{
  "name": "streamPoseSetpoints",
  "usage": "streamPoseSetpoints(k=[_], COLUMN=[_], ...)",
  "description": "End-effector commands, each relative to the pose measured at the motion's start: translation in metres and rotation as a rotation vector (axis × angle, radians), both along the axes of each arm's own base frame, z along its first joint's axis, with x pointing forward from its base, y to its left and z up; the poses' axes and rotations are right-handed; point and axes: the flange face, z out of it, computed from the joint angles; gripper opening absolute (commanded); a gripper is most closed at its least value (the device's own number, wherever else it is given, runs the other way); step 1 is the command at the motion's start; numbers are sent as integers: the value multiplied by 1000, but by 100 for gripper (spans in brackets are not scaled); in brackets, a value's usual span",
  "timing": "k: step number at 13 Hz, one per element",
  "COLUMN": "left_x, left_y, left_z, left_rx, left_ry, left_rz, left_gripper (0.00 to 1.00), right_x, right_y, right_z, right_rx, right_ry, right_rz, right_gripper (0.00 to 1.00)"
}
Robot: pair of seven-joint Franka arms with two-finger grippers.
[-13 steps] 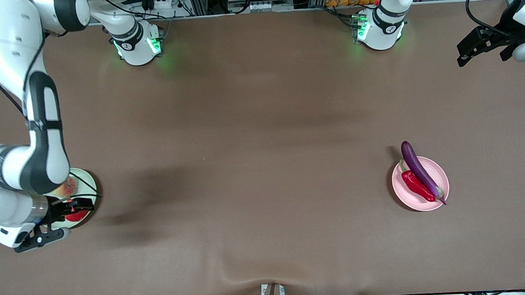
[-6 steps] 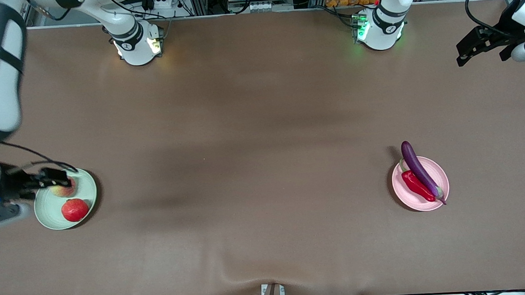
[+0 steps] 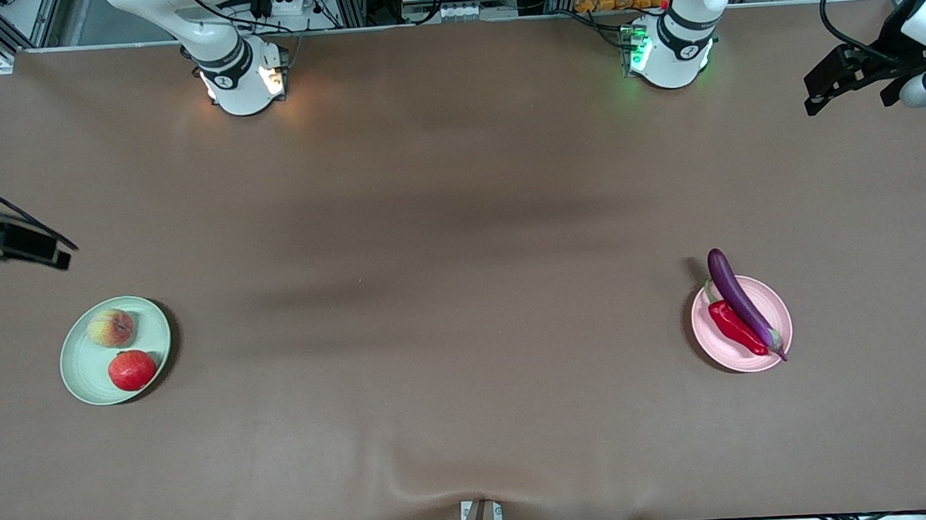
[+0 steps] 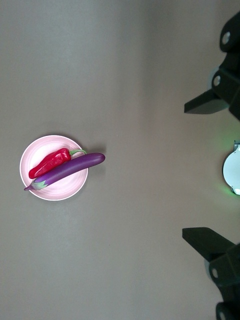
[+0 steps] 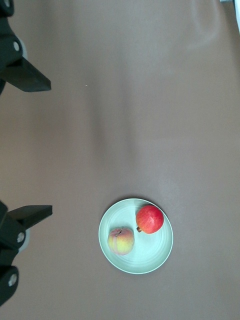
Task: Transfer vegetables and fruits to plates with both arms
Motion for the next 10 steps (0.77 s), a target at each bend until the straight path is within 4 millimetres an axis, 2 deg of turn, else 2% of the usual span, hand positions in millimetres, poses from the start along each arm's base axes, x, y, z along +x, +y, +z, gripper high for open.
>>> streamPoseSetpoints(k=[1,3,5,7,9,10], left_x=[-9,-9,-10,-10,-12,-13], left_y=[3,3,3,5,6,5], left_z=[5,6,6,6,6,7], left_rx=[7,7,7,6,7,8], left_ry=[6,4,7,11,18,20], left_rz=[-20,-20,-37,-55,-54,-55], left_gripper=[100,100,100,100,100,100], right_x=[-37,-61,-66,-67,-64,-66], right_y=[1,-3,10,7,6,12], right_z=[0,-4,-7,-6,5,8], right_rx=[-11,-6,-28,-32,-71,-120], right_ry=[-1,-38,-15,-8,-29,-26], right_rz=[-29,-44,-16,-14,2,20], right_gripper=[100,100,100,100,100,100])
